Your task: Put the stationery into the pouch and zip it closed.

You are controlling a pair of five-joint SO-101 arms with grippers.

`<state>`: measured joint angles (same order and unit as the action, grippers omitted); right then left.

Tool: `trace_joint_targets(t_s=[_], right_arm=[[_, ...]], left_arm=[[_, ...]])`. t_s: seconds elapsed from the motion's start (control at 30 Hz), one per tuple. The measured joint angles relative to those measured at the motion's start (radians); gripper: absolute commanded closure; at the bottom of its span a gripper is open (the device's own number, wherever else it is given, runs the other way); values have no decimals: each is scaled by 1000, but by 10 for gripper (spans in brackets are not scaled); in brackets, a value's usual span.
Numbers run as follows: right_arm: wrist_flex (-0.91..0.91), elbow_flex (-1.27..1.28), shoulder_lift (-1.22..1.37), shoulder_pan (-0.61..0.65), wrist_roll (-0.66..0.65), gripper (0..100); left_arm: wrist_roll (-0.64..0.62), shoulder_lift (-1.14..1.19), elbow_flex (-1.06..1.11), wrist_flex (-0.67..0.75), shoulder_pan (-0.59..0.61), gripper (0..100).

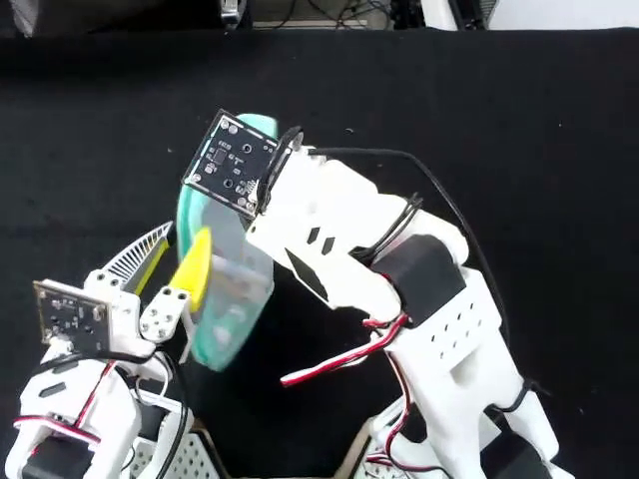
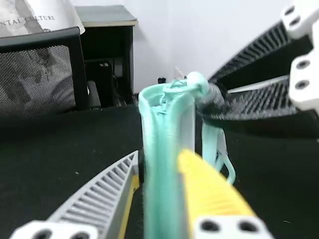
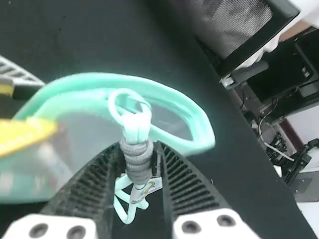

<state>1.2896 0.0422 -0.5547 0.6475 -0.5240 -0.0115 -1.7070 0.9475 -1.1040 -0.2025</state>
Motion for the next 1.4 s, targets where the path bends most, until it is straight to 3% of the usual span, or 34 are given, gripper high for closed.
trace_joint_targets(t_s=[0.27,0.5,0.67,0.87,1.07,1.4], right_arm=[[120,0,-100,0,0,986],[97,132,-169,0,0,986],[32,221,-229,0,3,986],[29,230,-270,0,2,986],[29,230,-275,0,2,986],[-23,230,-275,0,2,986]], left_arm=[[0,0,0,0,-2,817],[0,0,0,0,-3,812],[6,0,0,0,-106,812],[48,0,0,0,-132,816],[55,0,0,0,-141,975],[164,0,0,-31,-149,971]])
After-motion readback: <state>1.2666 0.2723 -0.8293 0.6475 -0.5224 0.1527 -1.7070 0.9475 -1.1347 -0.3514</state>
